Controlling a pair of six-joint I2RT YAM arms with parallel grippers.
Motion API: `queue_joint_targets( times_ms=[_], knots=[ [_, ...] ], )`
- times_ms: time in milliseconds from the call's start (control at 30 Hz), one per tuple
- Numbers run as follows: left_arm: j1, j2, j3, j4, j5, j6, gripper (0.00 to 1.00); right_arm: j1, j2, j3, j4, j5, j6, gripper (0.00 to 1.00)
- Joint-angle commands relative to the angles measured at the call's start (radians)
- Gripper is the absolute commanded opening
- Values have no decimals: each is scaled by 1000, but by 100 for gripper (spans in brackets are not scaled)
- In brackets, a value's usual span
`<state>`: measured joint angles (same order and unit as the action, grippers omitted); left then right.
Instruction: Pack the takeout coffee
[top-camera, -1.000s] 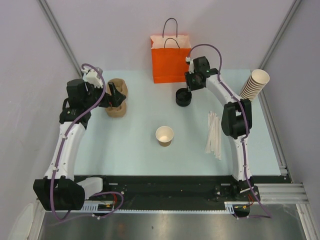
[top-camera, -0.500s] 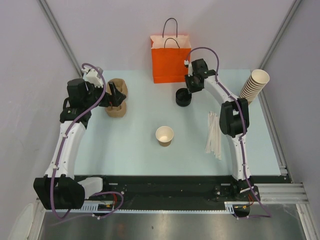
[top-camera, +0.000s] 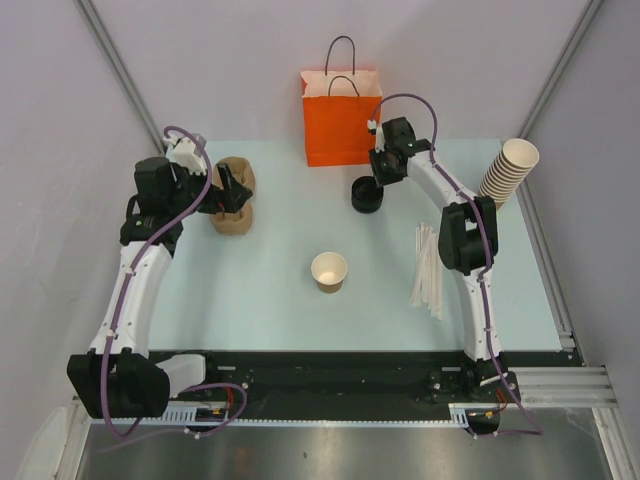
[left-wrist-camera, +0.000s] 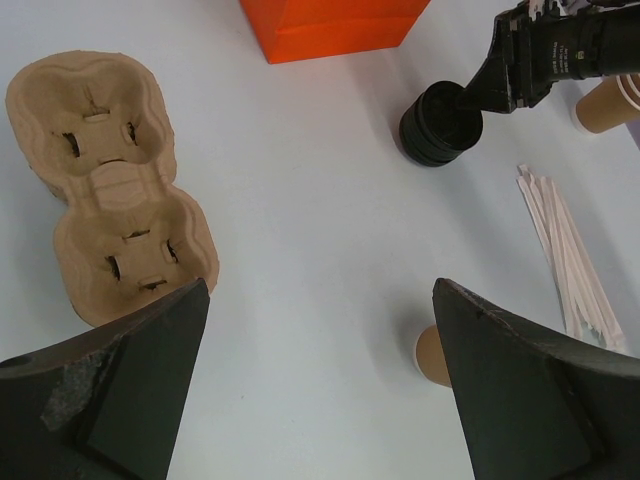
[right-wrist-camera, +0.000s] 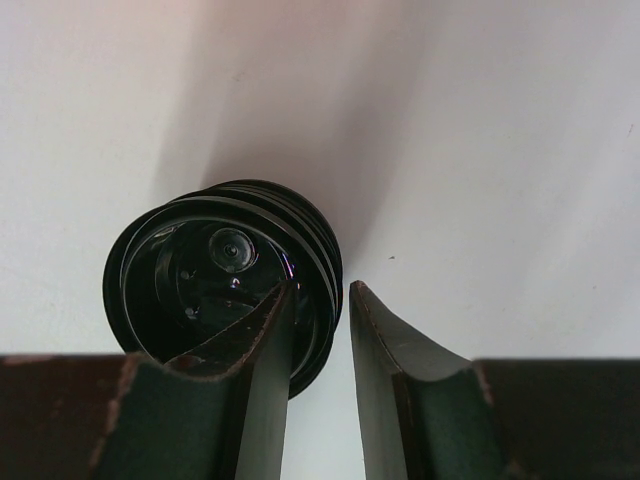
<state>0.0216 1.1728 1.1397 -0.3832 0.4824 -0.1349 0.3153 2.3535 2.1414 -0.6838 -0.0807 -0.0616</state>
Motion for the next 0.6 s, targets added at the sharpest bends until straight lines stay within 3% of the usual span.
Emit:
queue_joint_targets(
  times_ms=[0, 567],
  knots=[
    [-5, -1, 34, 24, 28, -26, 99, 10, -31, 57, 6, 22, -7, 34],
    [-6, 4, 34, 26, 33, -34, 100, 16, -54, 61, 12, 45, -10, 32]
  ],
)
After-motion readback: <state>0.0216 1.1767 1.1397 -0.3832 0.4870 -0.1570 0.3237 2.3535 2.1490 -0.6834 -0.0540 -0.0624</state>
